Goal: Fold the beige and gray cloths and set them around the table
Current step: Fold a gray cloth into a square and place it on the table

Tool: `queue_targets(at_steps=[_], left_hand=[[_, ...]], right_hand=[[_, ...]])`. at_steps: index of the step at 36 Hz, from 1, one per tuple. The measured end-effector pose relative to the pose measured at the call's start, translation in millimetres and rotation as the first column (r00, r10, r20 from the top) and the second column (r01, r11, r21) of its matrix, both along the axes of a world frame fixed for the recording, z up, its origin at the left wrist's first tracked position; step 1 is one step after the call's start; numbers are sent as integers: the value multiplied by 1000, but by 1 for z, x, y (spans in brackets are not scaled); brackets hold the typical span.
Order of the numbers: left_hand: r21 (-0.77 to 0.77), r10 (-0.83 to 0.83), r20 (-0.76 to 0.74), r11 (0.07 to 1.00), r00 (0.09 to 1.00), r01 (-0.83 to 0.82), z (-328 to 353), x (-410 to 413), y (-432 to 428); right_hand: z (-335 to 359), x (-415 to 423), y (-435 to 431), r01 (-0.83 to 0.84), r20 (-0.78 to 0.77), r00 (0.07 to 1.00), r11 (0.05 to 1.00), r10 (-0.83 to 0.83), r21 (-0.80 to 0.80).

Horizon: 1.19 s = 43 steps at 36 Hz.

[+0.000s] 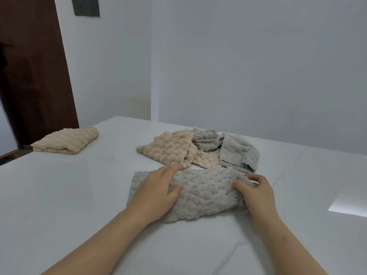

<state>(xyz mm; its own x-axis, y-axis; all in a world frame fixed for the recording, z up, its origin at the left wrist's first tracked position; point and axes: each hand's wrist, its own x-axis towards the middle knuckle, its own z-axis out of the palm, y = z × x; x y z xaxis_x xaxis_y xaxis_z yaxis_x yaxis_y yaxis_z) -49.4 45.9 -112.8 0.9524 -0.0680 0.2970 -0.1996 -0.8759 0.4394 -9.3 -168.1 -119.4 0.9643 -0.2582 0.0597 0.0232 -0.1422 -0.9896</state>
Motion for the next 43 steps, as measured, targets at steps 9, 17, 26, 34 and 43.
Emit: queue_targets(at_steps=[9, 17, 26, 34, 43], left_hand=[[145, 71, -85, 988, 994, -58, -25, 3, 38], [-372, 158, -3, 916, 987, -148, -4, -6, 40], [-902, -48, -333, 307, 942, -303, 12, -8, 57], [-880, -17, -240, 425, 971, -210, 5, -4, 55], [-809, 190, -117, 551, 975, -204, 6, -7, 70]], right_hand=[[3, -10, 28, -3, 71, 997, 996, -3, 84], [26, -20, 77, -87, 306, 943, 985, 130, -149], [19, -42, 123, -259, 288, 834, 794, 471, -550], [-6, -41, 126, -193, 296, 706, 577, 644, -794], [7, -36, 108, -214, 328, 750, 680, 574, -701]])
